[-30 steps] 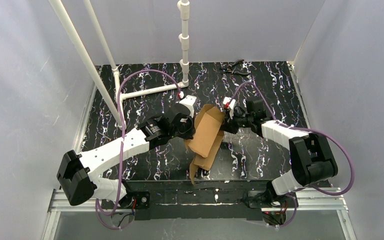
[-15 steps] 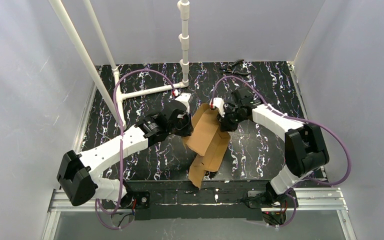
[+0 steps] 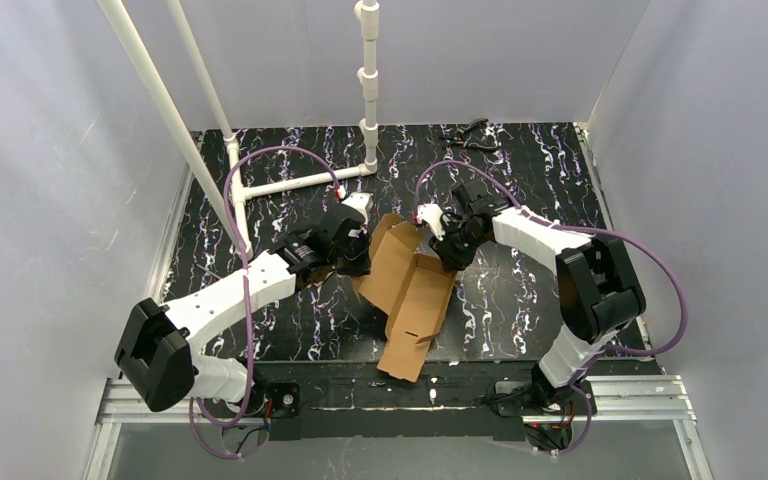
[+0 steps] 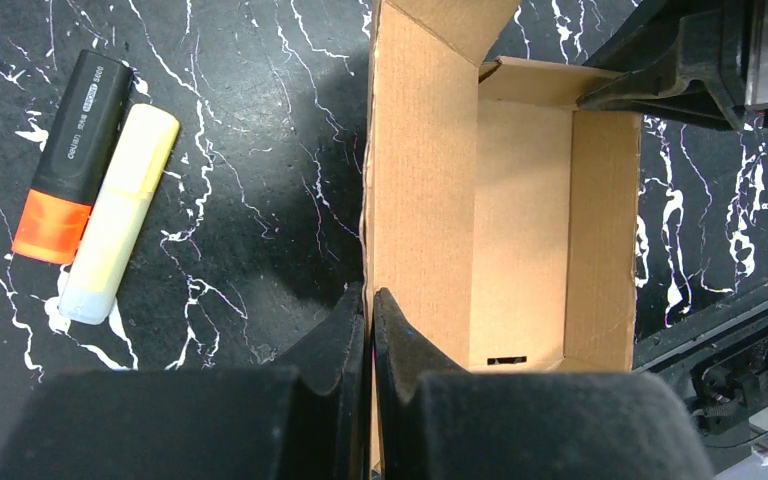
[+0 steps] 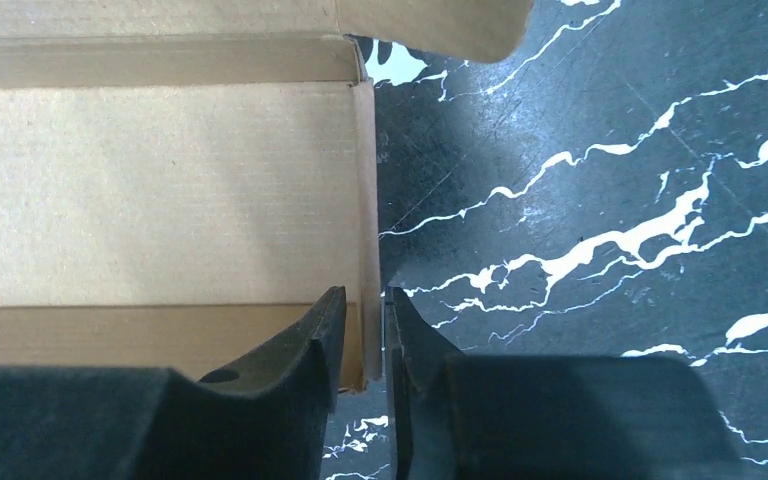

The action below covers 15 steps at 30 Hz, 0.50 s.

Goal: Fold the paper box

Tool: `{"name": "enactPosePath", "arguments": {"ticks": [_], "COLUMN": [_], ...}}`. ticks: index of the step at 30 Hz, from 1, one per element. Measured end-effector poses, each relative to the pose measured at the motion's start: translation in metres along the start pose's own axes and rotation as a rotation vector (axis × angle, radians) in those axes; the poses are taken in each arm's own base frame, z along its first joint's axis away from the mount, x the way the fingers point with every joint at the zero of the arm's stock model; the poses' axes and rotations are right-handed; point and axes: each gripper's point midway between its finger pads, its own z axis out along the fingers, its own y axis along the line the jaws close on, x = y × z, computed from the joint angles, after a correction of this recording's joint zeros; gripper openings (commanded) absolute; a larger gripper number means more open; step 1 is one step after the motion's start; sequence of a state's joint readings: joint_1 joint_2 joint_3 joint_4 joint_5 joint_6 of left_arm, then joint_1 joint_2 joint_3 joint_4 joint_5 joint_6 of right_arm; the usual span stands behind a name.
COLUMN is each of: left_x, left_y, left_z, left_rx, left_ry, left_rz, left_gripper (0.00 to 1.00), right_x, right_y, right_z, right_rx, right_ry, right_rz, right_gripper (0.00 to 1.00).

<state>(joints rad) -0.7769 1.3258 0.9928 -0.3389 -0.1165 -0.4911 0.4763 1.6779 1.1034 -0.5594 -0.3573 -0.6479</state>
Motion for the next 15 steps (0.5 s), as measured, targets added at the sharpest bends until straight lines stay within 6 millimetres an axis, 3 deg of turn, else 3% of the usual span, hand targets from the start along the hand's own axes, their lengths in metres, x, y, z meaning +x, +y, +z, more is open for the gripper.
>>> {"name": "enactPosePath", "arguments": {"ticks": [9,15], "left_x": [0.0043,0.004], "left_y": [0.0031,-0.0008], "left_z": [0.0027,0.003], "left_rx": [-0.003,0.022], "left_ry": [0.006,0.006], "left_rz": [0.01,0.02], "left_gripper": [0.0,0.0], "right_x": [0.0009,-0.0027], "right_y": [0.0066,0.0092], "right_z": [0.0052,0.01], "right_rx": [-0.04,-0.06], "right_ry": [-0.009,-0.027], "right_rz": [0.013,0.008], "right_gripper": [0.36,0.34]}}
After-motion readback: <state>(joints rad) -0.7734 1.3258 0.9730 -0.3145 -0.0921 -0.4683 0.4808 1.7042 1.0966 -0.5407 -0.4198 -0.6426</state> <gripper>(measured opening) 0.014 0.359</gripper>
